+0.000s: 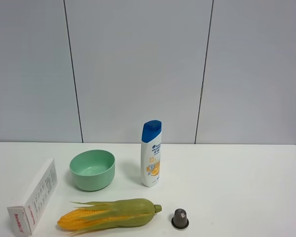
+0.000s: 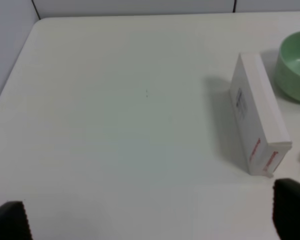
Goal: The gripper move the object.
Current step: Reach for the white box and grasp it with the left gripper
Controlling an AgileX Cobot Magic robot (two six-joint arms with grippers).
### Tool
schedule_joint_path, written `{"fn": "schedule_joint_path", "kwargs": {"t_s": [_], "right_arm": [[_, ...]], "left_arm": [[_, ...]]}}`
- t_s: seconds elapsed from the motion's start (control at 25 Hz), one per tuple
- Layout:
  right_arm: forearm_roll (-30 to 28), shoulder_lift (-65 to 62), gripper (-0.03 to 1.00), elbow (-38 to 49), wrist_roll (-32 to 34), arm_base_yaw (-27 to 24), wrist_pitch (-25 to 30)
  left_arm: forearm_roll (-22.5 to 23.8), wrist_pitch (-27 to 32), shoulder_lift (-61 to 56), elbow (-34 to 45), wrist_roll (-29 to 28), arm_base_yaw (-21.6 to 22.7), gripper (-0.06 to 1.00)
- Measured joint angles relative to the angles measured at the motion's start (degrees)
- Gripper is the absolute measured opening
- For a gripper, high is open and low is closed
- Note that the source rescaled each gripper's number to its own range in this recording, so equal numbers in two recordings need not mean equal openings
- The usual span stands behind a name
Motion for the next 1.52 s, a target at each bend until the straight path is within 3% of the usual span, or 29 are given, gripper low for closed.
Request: {"fn": "schedule_joint_path", "kwargs": {"t_s": [1.04,1.16,1.52], "right_arm": [[0.0,0.0,1.00,0.0,0.0,0.0,0.0],[0.0,0.0,1.00,0.0,0.0,0.0,0.0],[0.0,0.0,1.00,0.0,0.0,0.0,0.0]], "left_arm": [[-0.1,0.0,0.0,0.0,0.0,0.0,1.00],[-0.8,-0.1,0.0,-0.4,0.0,0.0,0.96],[-3.5,-12.3,7.2,-7.0,0.1,0.0,0.91]]}}
